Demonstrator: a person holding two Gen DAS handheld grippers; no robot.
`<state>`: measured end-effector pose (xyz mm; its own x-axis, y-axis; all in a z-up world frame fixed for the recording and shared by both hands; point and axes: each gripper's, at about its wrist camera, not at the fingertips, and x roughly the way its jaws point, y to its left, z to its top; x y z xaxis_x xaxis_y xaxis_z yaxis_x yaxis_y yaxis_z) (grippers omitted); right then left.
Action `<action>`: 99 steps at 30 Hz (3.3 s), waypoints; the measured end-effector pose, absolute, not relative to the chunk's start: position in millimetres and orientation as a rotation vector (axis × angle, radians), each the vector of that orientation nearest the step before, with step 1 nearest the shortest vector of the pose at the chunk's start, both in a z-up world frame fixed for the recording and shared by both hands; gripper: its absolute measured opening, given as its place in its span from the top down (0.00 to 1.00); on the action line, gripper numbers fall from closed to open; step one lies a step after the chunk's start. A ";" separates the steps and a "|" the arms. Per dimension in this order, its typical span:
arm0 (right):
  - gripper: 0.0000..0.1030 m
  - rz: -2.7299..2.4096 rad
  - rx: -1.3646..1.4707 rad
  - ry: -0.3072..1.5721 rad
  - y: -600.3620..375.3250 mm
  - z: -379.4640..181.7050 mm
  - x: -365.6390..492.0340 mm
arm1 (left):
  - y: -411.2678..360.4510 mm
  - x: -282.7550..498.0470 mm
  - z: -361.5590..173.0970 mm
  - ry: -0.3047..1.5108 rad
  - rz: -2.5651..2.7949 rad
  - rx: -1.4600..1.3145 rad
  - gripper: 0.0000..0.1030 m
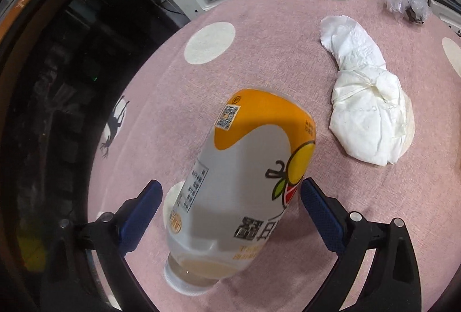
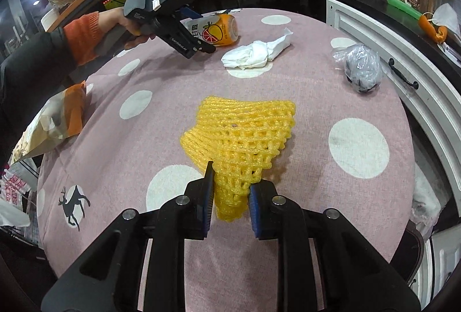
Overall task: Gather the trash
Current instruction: 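Grasp the yellow mesh net with the right tool while the left tool grasps the juice bottle, then lift the yellow net with the right tool while the left tool lifts the juice bottle, then carry the yellow net into the black bin and open the right tool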
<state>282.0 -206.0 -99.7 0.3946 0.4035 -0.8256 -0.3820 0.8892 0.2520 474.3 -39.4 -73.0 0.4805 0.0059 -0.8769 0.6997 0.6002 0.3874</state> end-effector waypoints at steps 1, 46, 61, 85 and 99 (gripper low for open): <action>0.79 0.497 0.023 1.056 -206.0 -101.0 282.0 | -40.6 474.6 -73.3 0.990 -0.493 0.832 0.09; 0.79 0.412 0.147 0.946 -256.4 -65.2 174.2 | -42.6 251.7 13.2 0.580 -0.427 0.274 0.41; 0.79 0.290 0.180 0.918 -306.6 -58.2 123.1 | -102.4 157.2 15.6 0.501 -0.563 0.173 0.41; 0.29 -0.166 0.358 1.137 -434.5 -165.1 118.1 | -202.4 103.7 -6.7 0.548 -0.788 0.125 0.40; 0.17 -0.286 0.442 1.099 -461.0 -159.2 102.3 | -227.4 91.3 -27.5 0.585 -0.819 0.162 0.40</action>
